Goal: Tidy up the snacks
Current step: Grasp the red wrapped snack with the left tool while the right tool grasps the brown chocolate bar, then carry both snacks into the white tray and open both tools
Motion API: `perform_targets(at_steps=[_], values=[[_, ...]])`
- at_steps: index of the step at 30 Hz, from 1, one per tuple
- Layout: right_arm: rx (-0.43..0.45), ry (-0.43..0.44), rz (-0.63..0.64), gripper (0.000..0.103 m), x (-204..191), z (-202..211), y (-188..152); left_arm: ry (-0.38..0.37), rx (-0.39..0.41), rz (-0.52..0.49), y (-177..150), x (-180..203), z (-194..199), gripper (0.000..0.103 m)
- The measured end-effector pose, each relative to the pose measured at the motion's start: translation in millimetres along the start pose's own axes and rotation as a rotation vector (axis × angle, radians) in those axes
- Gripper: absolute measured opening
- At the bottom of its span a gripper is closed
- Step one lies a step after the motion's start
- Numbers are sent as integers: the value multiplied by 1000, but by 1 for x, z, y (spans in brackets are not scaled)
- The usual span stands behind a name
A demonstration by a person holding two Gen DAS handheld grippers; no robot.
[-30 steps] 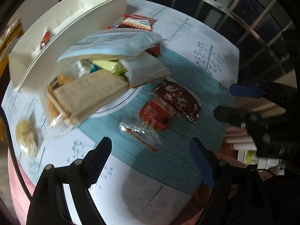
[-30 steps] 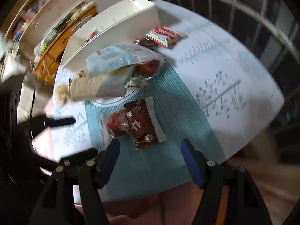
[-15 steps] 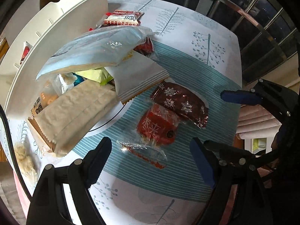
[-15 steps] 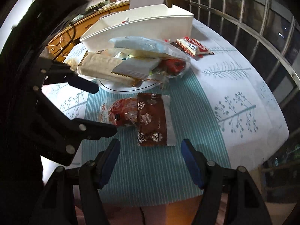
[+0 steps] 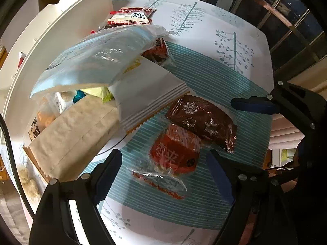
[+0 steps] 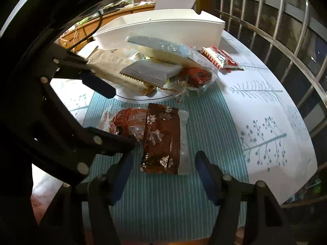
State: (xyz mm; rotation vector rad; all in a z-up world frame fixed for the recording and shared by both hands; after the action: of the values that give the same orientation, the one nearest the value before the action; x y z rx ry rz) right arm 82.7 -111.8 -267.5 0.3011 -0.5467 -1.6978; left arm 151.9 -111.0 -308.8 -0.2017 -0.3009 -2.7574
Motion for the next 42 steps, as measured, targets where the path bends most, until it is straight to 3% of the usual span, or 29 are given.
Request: perform_targets(at_steps=[9,14,18,21,35,42], values=[[7,21,59,51,0,-11,2,20,-21,13,17,4,-19,72],[23,27,83,51,4,-13,4,15,-35,25,19,8,-24,66],[26,33,94,50,7,-15,5,9,-27,32,19,8,-18,51],[24,41,105,49,10,-15,6,14,-14,64,20,6,-14,49],[-37,24,70,47,22,-8,8,-44,-12,285,-37,-8,9,48],[-36,-4,-27,47,19,10,9,-9,40,310,-78,-21,43,48]])
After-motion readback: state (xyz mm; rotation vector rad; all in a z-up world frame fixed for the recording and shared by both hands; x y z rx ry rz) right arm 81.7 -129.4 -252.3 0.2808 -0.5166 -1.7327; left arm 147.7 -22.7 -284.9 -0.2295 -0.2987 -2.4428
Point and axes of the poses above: each gripper's, at about its wrist camera, not at the fingertips, and z roughly against the way its jaws point, x to its right, y to its top, the point moved 4 cm from there along -z, roughly the way its jaws point, and after that the axes turned 9 degrees about -y, right-handed, at the moved point
